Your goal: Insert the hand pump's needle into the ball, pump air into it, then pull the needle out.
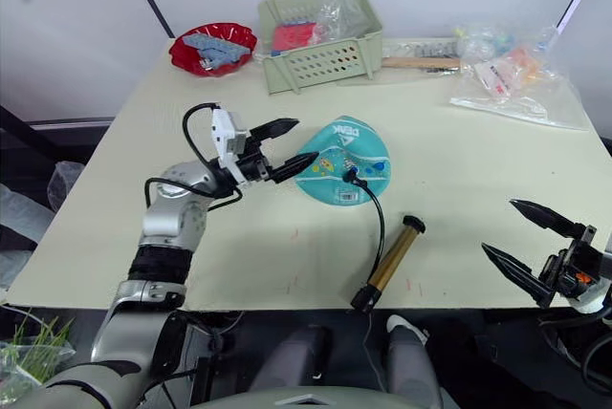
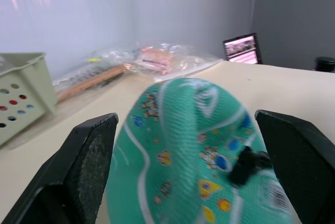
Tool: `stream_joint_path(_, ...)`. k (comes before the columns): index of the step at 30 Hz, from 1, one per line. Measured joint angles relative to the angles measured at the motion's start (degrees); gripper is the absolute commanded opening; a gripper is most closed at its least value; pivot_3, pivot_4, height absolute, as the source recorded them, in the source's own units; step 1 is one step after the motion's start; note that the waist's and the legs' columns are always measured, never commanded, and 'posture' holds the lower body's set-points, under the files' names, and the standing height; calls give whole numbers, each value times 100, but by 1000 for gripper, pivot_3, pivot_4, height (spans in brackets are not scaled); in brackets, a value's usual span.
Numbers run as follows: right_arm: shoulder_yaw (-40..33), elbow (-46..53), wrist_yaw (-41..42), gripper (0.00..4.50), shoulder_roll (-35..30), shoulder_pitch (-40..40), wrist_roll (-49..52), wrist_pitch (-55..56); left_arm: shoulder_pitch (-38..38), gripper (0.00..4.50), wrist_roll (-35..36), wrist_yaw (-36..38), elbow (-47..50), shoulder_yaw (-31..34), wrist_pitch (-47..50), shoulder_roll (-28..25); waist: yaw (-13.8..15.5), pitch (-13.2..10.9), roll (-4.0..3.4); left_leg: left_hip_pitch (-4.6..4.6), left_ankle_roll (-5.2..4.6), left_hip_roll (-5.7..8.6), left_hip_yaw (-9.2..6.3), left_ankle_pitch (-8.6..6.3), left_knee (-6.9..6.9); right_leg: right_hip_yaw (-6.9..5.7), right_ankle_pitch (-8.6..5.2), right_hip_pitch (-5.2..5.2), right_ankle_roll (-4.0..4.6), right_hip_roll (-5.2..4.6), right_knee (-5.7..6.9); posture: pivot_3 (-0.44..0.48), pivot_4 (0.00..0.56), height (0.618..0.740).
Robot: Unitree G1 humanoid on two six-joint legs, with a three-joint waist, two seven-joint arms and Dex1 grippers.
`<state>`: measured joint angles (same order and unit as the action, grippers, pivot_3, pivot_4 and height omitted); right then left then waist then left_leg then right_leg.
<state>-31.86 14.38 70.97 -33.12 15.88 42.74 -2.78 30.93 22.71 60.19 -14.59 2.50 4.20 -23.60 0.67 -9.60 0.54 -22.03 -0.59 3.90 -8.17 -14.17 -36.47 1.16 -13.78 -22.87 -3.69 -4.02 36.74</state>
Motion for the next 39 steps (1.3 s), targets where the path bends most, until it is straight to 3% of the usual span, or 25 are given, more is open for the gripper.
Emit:
stream_joint_path(8,241,-21,-5,4500,105,-223,46,76,-846,4451,310,-35,959,210,513,-425,-11,-1,-3,7,0,-7,15,0,0,15,1,-1,2,0,1,0,150,740)
stream_joint_path(17,473,-541,21,4500,129,-325,-259,348,-2415,4451,441,-127,1691,850,491,-958,11,-3,-8,11,-1,-12,27,-1,1,30,1,-3,5,-9,1,0,150,740)
stream_joint_path(31,500,-2012,414,4500,-84,-228,-947,1273,-4346,4451,319,-175,1737,1585,-219,-1167,9,-5,-16,21,-3,-24,47,-3,1,45,-9,-3,29,-14,2,0,150,740)
stream_joint_path(39,448,-2810,643,4500,-264,-273,-1054,1666,-4828,4451,148,-183,1092,1901,-709,-1167,2,-4,-17,24,-4,-31,56,-4,1,47,-8,-3,31,-11,3,0,150,740)
